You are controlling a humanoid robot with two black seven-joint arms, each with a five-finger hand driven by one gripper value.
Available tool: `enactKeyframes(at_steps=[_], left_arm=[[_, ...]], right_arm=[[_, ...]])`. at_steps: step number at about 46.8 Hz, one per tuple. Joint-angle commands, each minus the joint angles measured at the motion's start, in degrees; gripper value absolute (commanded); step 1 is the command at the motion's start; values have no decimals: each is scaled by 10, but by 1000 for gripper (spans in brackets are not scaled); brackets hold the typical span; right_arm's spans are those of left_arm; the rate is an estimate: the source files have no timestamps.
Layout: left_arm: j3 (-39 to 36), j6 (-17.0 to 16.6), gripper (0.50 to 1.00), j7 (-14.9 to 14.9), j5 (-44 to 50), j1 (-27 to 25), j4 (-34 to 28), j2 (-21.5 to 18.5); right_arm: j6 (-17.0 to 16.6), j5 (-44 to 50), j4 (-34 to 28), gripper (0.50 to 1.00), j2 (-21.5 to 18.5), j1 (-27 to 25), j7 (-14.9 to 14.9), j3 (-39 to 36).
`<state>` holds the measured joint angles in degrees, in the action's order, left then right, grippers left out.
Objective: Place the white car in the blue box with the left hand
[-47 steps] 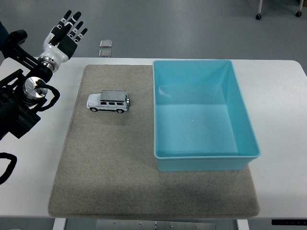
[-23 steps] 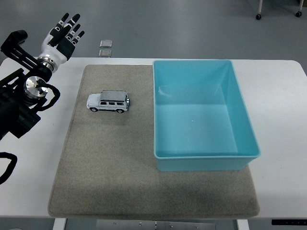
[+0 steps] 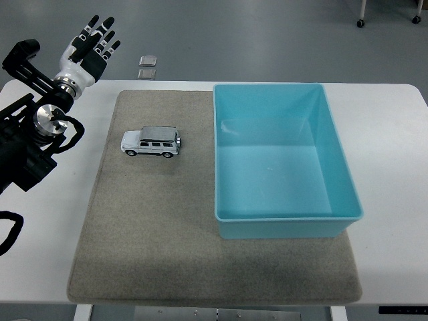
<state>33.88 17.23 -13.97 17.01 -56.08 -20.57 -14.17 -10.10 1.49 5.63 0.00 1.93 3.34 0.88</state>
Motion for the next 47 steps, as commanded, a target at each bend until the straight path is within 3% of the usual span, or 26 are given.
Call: enactKeyframes(at_steps=[1, 9, 19, 30, 40, 47], left_arm=[[-1, 0, 994, 0, -2, 0, -1, -1], [-2, -4, 994, 0, -36, -6, -7, -2], [-2, -8, 994, 1, -106, -4, -64, -15], [-6, -6, 994, 2, -220, -10, -90, -28], [-57, 1, 994, 2, -292, -18, -137, -57], [-139, 0, 994, 0, -310, -49, -173, -90]], right_arm=[[0, 0, 0, 936, 0, 0, 0, 0], [0, 0, 0, 936, 0, 0, 0, 0], [0, 0, 0, 936, 0, 0, 0, 0], [0, 0, 0, 936, 0, -1, 0, 0], [0, 0, 0, 936, 0, -1, 0, 0], [0, 0, 0, 936, 0, 0, 0, 0]])
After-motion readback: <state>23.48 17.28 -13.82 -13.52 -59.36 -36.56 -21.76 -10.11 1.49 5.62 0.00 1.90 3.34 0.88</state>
